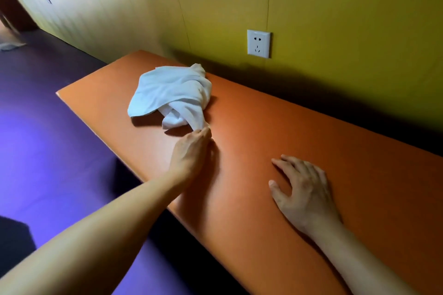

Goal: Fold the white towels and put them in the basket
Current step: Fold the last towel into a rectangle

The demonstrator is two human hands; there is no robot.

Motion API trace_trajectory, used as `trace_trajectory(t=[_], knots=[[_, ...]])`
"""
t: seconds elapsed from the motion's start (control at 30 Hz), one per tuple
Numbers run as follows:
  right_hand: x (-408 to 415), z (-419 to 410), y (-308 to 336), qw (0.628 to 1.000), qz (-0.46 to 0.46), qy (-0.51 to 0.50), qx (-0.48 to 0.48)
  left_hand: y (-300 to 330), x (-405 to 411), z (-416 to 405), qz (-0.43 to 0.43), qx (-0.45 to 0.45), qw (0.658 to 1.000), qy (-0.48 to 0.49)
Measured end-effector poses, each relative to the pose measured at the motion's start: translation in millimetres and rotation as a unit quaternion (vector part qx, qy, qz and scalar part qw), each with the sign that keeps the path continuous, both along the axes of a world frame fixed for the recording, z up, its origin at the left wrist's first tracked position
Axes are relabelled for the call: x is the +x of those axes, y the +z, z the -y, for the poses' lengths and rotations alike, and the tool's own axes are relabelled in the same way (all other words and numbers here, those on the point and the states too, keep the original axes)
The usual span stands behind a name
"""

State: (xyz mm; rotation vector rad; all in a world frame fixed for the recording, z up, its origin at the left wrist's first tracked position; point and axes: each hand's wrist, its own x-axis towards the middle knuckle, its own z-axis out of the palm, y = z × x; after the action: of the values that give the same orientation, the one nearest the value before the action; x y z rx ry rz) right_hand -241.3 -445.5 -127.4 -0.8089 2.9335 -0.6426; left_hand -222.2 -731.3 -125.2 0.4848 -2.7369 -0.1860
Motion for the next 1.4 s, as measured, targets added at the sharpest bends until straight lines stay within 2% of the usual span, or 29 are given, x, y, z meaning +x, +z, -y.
trace_trajectory(t=[0.2, 0.37, 0.5, 0.73, 0.8, 0.87, 0.93, 1.03, 1.17, 1.27, 1.4], knots=[[7, -21, 22, 0.979, 0.146, 0.018, -0.142, 11, 67, -92, 0.038, 0.098, 0.992, -0.065], [48, -80, 35, 0.966, 0.206, 0.006, -0.156, 23, 112, -166, 0.029, 0.116, 0.987, -0.111], [66, -129, 47, 0.962, 0.206, -0.049, -0.174, 26, 124, -217, 0.036, 0.152, 0.977, -0.143], [80, -197, 71, 0.967, 0.151, -0.081, -0.191, 35, 136, -322, 0.05, 0.209, 0.944, -0.25], [84, -210, 77, 0.967, 0.143, -0.084, -0.193, 43, 142, -343, 0.054, 0.192, 0.93, -0.307], [87, -218, 81, 0.969, 0.138, -0.08, -0.187, 49, 151, -353, 0.024, 0.139, 0.933, -0.33], [91, -222, 83, 0.97, 0.14, -0.076, -0.184, 57, 161, -349, -0.013, 0.1, 0.957, -0.271], [95, -217, 85, 0.968, 0.148, -0.075, -0.189, 59, 170, -322, -0.07, 0.053, 0.99, -0.11], [96, -202, 86, 0.971, 0.145, -0.047, -0.184, 55, 179, -269, 0.014, 0.017, 0.998, 0.058], [98, -191, 85, 0.978, 0.128, -0.03, -0.161, 54, 176, -243, 0.029, 0.075, 0.994, 0.068], [102, -177, 90, 0.986, 0.077, -0.025, -0.142, 76, 165, -239, -0.072, 0.245, 0.966, -0.031]])
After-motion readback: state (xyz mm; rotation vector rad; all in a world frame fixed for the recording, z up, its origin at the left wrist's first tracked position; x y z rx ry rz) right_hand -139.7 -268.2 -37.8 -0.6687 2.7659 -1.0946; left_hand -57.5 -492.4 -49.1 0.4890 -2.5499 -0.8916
